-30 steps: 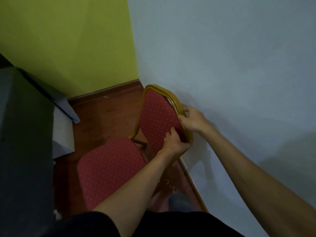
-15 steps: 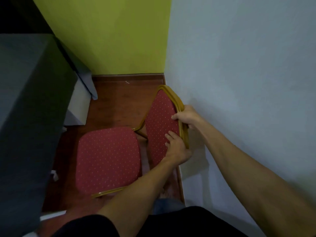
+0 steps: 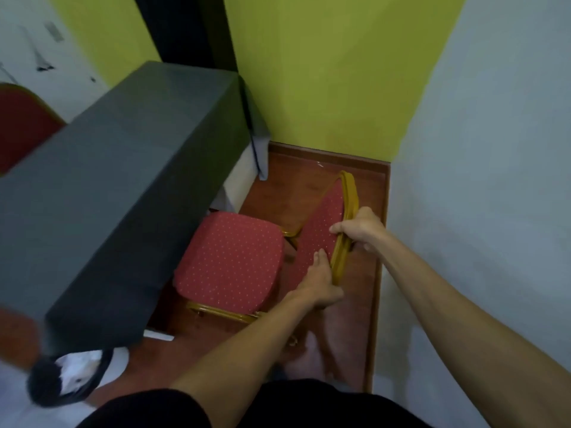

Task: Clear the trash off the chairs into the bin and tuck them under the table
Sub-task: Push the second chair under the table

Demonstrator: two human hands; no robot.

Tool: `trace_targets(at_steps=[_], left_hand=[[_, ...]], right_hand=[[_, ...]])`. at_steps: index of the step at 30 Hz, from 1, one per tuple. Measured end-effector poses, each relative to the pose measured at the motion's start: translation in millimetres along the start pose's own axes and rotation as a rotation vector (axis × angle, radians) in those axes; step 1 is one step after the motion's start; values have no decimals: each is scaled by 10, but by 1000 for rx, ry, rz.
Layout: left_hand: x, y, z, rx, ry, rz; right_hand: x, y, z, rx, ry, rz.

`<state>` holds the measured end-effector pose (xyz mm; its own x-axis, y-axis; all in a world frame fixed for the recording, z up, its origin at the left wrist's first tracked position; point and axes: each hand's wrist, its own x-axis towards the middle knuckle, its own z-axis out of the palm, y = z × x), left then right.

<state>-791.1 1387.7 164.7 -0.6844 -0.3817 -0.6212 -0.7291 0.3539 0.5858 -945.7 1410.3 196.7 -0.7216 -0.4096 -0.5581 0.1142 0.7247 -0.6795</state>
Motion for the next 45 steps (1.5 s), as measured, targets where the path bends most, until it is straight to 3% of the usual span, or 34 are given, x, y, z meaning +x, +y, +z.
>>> trace_targets(at_steps=[6,16,24,33,45], left_hand=[[-66,-615,-637,-16,71,-90],[-64,-1333,-1438,-65,191,-109],[37,-1660,-1669,-153,510,-64],[272,-1737,-1996,-180,304,-58],[715,-1719,-2492,-241,271,-98]], right_hand=[[-13,-445,632,54,-162,-54],[27,-1074,1533,112,-210,-51],[208,-1468,1973,194,-192,-13],[532,-1769,2020,268,-209,116],[993,-2193,2170,294,-203,74]])
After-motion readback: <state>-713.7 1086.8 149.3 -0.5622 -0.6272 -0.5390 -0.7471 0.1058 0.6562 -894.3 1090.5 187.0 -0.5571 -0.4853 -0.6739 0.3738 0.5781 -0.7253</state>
